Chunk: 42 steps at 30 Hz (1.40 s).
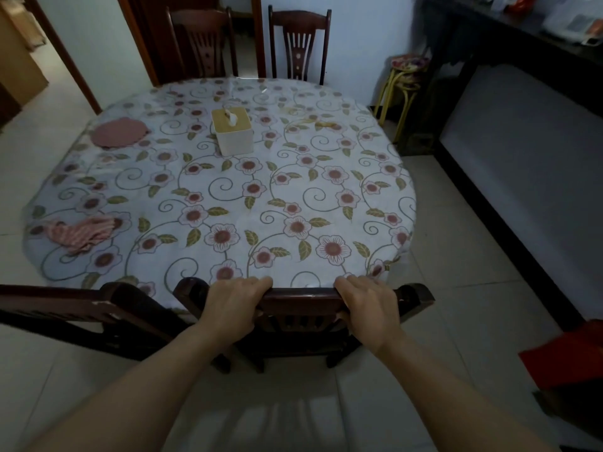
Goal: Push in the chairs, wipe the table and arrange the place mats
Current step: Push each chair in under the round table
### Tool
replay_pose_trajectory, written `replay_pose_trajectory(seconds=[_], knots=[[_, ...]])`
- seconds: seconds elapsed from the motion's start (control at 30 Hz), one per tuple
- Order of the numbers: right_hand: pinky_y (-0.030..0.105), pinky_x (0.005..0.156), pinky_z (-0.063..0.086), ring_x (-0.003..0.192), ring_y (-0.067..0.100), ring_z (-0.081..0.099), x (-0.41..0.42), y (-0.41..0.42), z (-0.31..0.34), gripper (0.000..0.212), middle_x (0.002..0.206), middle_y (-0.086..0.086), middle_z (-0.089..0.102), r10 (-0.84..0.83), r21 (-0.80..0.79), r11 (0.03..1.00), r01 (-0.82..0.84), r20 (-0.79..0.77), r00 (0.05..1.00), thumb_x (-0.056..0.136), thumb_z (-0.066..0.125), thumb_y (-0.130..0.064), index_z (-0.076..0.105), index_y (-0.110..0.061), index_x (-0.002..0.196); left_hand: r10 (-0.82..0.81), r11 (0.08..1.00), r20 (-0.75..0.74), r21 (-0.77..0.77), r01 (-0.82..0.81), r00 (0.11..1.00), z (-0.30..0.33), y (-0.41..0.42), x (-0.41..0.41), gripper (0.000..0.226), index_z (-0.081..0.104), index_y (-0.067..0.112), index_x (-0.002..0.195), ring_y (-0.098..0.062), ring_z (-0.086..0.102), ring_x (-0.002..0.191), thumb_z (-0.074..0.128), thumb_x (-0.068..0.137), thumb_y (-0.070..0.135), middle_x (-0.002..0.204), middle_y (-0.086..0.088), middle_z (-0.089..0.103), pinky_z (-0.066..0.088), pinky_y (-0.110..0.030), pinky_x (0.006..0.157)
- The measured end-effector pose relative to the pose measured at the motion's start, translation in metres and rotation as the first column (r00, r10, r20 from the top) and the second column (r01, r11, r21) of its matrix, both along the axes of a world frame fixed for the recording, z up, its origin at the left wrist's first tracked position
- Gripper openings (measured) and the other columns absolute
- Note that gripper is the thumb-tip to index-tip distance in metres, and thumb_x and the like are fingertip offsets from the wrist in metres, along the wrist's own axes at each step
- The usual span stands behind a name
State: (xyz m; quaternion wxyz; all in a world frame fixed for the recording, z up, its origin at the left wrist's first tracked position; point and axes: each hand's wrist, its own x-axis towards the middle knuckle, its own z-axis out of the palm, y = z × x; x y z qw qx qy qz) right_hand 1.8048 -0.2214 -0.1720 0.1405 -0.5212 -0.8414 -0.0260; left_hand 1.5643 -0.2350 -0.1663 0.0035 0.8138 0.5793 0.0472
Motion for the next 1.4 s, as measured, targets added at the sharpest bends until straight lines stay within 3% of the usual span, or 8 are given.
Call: replay_pose_trajectory(seconds=[0.3,0.43,0.53,0.63,0.7,0.87,0.97,1.4], knots=[[0.025,0.045,0.042,0.055,0.017,0.059,0.006,0.007,0.010,0.046,0.067,-0.003,0.064,0.036,-0.056,0.998,-0.029,0.126,0.991,0.042,0.090,-0.026,0.060,-0.018,0.077,-0.009,0.997,0.002,0.075,0.008,1.000,0.004,0.002,0.007,0.035,0.058,0.019,0.074,-0.019,0.057,0.048,0.082,0.049,0.017,0.059,0.003,0.062,0.030,-0.023,0.042],[0.028,0.057,0.048,0.074,0.019,0.063,0.022,-0.001,0.014,0.042,0.086,-0.003,0.066,0.030,-0.117,0.993,-0.011,0.161,0.987,0.061,0.080,-0.028,0.062,-0.020,0.098,-0.067,0.994,0.025,0.082,0.065,0.997,0.001,-0.004,0.023,0.036,0.057,0.020,0.075,-0.016,0.054,0.047,0.083,0.050,0.018,0.058,0.004,0.059,0.031,-0.023,0.041],[0.026,0.046,0.045,0.057,0.022,0.062,0.030,-0.006,0.017,0.048,0.070,0.000,0.066,0.006,-0.073,0.997,0.004,0.140,0.990,0.040,0.089,-0.020,0.065,-0.016,0.082,-0.089,0.993,0.036,0.076,0.086,0.995,-0.003,-0.005,0.033,0.031,0.058,0.020,0.082,-0.017,0.054,0.053,0.079,0.059,0.020,0.064,0.003,0.060,0.042,-0.028,0.044],[0.023,0.044,0.042,0.053,0.021,0.060,0.028,-0.009,0.015,0.048,0.067,-0.001,0.065,0.022,-0.037,0.999,-0.017,0.152,0.988,0.033,0.088,-0.016,0.066,-0.015,0.076,-0.106,0.993,0.015,0.057,0.105,0.994,-0.007,-0.005,0.033,0.039,0.061,0.018,0.081,-0.018,0.055,0.050,0.084,0.050,0.020,0.062,0.001,0.060,0.042,-0.025,0.041],[0.024,0.046,0.043,0.057,0.021,0.061,0.029,-0.009,0.011,0.047,0.072,-0.001,0.067,0.030,-0.019,0.999,-0.028,0.131,0.991,0.038,0.086,-0.016,0.067,-0.015,0.080,-0.122,0.992,0.001,0.044,0.122,0.993,-0.010,-0.003,0.032,0.042,0.062,0.017,0.083,-0.019,0.055,0.050,0.085,0.048,0.018,0.064,0.000,0.061,0.041,-0.024,0.041],[0.025,0.045,0.041,0.055,0.023,0.058,0.035,0.000,0.006,0.038,0.065,0.001,0.063,-0.006,0.016,1.000,0.005,0.058,0.998,0.043,0.084,-0.011,0.060,-0.012,0.073,-0.051,0.998,0.005,-0.030,0.051,0.999,-0.013,0.005,0.041,0.029,0.054,0.018,0.098,-0.021,0.057,0.073,0.068,0.074,0.022,0.085,0.000,0.059,0.045,-0.031,0.054],[0.030,0.042,0.045,0.053,0.025,0.057,0.034,0.010,0.005,0.039,0.062,0.003,0.061,-0.002,-0.015,1.000,0.004,0.088,0.996,0.041,0.084,-0.011,0.058,-0.011,0.070,-0.004,0.997,-0.031,-0.073,0.002,1.000,-0.013,0.009,0.042,0.026,0.048,0.020,0.101,-0.020,0.056,0.082,0.061,0.079,0.024,0.093,0.002,0.057,0.038,-0.030,0.056],[0.034,0.066,0.039,0.071,0.027,0.056,0.047,0.029,-0.006,0.021,0.077,0.004,0.063,-0.122,-0.026,0.992,0.125,0.112,0.986,0.068,0.071,-0.008,0.056,-0.014,0.081,0.036,0.996,-0.082,-0.083,-0.043,0.996,-0.009,0.028,0.067,0.026,0.045,0.022,0.103,-0.020,0.056,0.083,0.059,0.081,0.022,0.095,0.002,0.055,0.035,-0.031,0.057]])
